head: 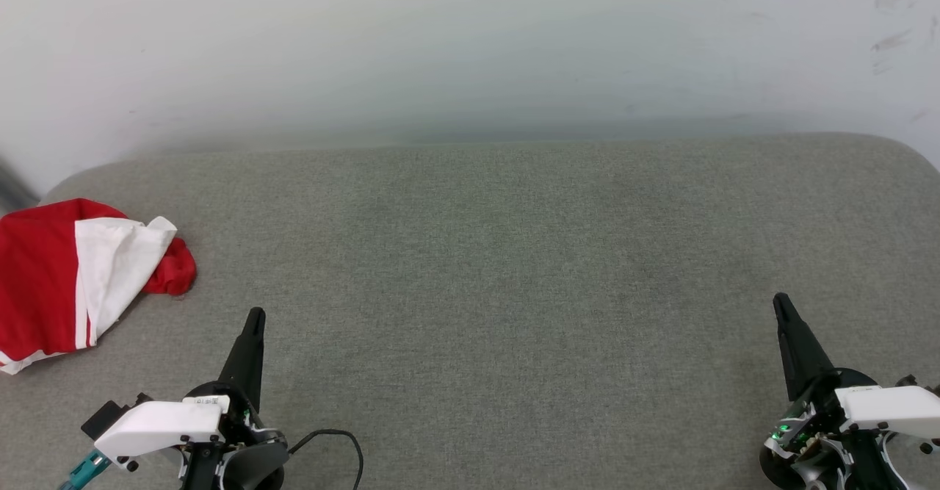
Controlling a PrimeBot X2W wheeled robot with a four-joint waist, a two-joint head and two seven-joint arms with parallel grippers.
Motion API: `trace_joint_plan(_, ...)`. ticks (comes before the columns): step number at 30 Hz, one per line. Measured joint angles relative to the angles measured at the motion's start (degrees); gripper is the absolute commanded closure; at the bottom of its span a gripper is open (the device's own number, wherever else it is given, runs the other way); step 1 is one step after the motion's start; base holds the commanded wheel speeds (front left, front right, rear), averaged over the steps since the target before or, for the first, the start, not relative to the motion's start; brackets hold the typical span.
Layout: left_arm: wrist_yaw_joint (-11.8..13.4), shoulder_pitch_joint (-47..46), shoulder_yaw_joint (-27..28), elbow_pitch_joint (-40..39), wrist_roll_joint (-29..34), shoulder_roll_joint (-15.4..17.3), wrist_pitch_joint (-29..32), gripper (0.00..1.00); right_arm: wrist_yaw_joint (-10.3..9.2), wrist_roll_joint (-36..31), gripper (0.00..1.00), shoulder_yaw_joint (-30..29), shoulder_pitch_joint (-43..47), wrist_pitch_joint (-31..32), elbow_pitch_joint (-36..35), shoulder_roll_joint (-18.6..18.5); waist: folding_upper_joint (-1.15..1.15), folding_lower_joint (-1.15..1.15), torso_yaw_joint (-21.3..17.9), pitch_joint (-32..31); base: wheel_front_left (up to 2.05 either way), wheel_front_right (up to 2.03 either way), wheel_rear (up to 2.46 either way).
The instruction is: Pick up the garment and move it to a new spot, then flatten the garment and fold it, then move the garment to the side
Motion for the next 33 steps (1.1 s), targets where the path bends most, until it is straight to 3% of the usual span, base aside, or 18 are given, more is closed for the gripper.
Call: trace_joint_plan(33, 0.0, 0.0, 0.0, 0.0, 0.0, 0.0, 0.0, 1.0, 0.0, 0.0, 1.0, 0.0, 0.0, 0.0, 0.0, 0.0, 0.0, 0.0, 0.0, 0.0, 0.0, 0.0, 0.0)
